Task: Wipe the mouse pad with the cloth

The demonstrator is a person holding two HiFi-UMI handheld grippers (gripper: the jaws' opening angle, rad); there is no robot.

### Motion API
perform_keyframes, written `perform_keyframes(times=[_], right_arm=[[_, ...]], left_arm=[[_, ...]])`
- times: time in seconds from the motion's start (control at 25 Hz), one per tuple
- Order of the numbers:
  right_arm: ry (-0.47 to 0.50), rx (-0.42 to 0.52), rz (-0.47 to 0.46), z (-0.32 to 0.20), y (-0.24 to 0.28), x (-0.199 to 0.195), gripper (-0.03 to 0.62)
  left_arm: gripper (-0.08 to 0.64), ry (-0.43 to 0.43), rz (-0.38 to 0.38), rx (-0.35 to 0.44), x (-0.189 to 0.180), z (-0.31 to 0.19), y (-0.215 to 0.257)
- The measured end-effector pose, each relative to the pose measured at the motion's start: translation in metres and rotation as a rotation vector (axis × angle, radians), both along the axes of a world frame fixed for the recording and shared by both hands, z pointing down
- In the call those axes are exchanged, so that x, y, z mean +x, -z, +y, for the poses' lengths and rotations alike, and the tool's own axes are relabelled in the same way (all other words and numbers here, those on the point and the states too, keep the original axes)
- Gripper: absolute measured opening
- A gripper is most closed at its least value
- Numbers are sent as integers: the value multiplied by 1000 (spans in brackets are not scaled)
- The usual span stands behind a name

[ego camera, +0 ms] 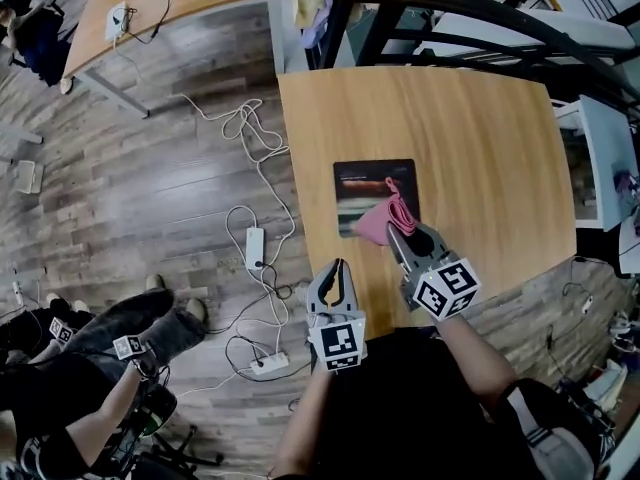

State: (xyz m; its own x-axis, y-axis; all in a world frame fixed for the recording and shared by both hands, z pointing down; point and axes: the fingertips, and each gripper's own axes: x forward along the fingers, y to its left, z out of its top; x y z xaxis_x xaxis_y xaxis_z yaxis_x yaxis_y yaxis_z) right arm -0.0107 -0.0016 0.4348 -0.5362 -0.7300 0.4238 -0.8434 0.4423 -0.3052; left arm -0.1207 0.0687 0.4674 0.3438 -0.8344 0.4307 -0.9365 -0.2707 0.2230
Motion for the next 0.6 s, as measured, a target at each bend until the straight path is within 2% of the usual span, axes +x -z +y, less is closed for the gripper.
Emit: perform_keyframes(times=[0.6], right_arm=[[140,-165,24,-72,-79,-18,63]], left_arm=[[28,31,8,-154,24,-34,-81]])
